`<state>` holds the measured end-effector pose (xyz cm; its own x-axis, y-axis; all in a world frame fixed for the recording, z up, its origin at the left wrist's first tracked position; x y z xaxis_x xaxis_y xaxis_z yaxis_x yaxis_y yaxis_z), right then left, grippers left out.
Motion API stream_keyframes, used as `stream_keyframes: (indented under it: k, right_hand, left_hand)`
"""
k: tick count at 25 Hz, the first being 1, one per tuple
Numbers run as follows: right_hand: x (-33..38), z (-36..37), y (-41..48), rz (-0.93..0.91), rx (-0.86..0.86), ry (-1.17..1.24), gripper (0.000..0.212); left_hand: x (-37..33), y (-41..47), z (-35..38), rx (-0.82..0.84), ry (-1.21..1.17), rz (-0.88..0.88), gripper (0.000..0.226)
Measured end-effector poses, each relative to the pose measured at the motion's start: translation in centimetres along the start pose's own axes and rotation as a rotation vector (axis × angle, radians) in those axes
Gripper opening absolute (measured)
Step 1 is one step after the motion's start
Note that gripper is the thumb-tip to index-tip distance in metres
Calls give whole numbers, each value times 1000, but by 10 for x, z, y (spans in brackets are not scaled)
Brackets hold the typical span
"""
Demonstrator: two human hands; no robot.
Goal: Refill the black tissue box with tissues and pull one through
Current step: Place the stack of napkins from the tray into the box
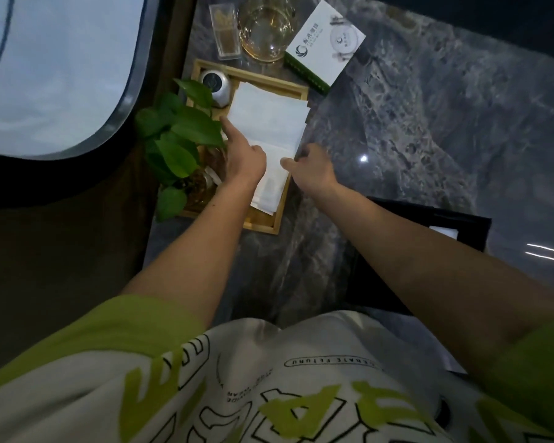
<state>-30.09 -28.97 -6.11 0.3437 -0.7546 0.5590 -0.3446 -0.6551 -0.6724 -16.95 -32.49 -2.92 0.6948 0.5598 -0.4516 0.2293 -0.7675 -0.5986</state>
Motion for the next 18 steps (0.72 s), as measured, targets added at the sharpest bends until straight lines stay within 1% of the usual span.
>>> stream_keyframes:
  k: [3,6,10,14,17,18]
  right_hand:
    - [0,5,6,-30,10,32,28]
    - [2,3,7,-34,-2,78,15]
    - [0,-1,11,-34,3,131,14]
    - [-6,-5,15,91,28,273,23]
    - [-11,-11,14,109,89,404,14]
    - [-12,-12,13,107,119,437,14]
  left_hand:
    - [4,11,1,-22,-48,-15,71]
    - [5,17,0,-8,-69,-33,68]
    - [1,13,-2,31,-62,-74,66]
    - [2,16,-3,64,-95,-72,59]
    - [9,14,-1,111,-148,-86,51]
    - [11,13,-1,121,-177,-86,49]
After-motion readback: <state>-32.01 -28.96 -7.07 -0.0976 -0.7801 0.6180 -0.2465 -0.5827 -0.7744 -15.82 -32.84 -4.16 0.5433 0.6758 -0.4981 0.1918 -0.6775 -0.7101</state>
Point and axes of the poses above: each hand's wrist, its own y-axis towards the middle knuckle, its own z-axis out of the palm, x = y × z, the point moved 4 cm from there along y, towards the middle knuckle, and after that the axes turned 1 degree about -x, right-handed, at the moved point
